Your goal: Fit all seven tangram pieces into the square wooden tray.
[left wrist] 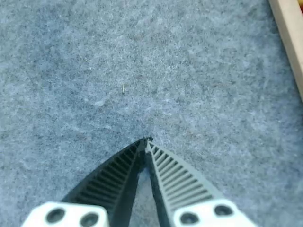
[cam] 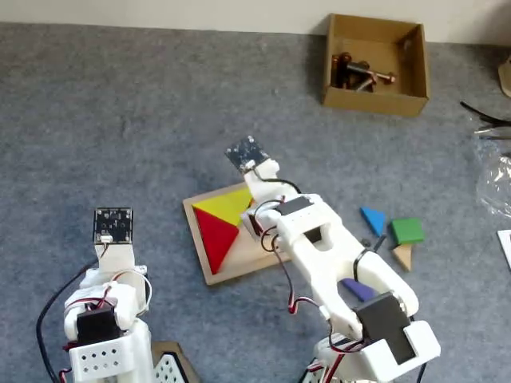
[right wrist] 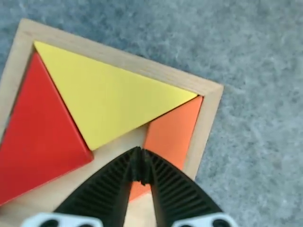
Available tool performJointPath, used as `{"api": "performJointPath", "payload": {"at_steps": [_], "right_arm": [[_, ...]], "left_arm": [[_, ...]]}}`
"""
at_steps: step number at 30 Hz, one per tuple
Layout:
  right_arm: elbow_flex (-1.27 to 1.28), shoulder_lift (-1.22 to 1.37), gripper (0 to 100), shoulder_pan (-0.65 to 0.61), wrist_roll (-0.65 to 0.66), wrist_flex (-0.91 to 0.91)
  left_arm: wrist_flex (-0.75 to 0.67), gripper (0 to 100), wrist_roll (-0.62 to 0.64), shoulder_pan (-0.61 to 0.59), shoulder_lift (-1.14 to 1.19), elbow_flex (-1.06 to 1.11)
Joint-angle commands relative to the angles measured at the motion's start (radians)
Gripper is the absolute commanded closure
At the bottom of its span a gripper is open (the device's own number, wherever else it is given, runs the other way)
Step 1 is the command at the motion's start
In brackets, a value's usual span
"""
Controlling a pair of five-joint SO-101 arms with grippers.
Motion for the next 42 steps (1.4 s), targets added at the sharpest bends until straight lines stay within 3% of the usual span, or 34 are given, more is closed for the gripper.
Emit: {"api": "performJointPath", "payload": {"at_steps": [1, 18, 30, 42], "right_arm": [[-0.021, 0.002, 99.3, 0.019, 0.014, -0.024], [-0.021, -0.019, 99.1, 0.012, 0.011, -0.019], [0.054, -0.384, 99.1, 0.019, -0.074, 0.077], [0.050, -0.671, 98.9, 0.285, -0.080, 0.410]], "left_arm": [[0.005, 99, 0.009, -0.013, -0.007, 0.019], [0.005, 99, 0.009, -0.013, -0.007, 0.019], [0.005, 99, 0.009, -0.013, -0.007, 0.019], [0.005, 99, 0.009, -0.013, -0.007, 0.019]]}}
